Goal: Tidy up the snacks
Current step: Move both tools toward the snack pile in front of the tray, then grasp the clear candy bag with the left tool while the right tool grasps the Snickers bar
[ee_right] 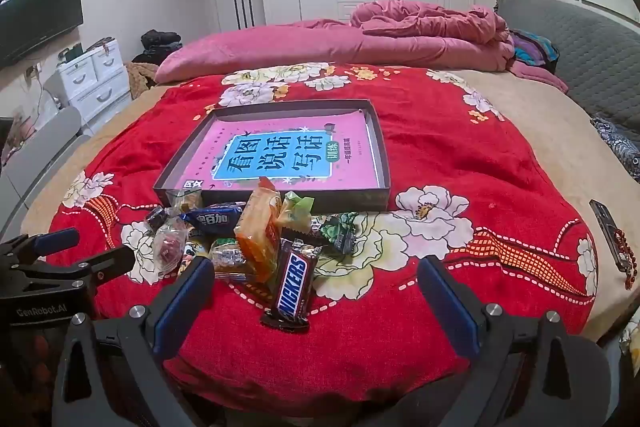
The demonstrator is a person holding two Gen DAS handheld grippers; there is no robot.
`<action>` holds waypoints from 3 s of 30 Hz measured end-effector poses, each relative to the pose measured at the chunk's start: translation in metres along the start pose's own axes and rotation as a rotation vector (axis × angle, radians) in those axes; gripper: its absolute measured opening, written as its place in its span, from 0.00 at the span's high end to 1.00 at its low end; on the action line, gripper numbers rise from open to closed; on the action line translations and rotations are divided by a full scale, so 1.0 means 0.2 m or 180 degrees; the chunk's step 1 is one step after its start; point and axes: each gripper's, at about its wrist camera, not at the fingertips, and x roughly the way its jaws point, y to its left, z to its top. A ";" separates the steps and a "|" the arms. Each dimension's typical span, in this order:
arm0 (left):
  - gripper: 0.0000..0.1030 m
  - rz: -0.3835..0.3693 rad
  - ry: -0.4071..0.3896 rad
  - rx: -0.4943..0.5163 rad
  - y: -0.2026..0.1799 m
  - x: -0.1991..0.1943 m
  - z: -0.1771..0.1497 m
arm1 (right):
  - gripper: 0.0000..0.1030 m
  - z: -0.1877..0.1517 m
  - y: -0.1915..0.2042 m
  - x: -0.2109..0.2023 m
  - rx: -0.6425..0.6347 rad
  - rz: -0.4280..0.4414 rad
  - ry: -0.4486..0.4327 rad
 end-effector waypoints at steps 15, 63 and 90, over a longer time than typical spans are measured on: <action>0.00 -0.0079 0.0090 -0.0027 0.01 0.04 0.00 | 0.01 -0.01 -0.01 0.02 0.0010 -0.0006 0.0034; 0.22 -0.0646 0.0573 -0.0734 0.14 0.45 0.11 | 0.63 -0.07 -0.03 0.47 0.0060 0.0332 0.0944; 0.66 -0.1080 0.0689 -0.0852 0.16 0.49 0.09 | 0.87 0.01 -0.17 0.39 0.0349 0.0605 0.0654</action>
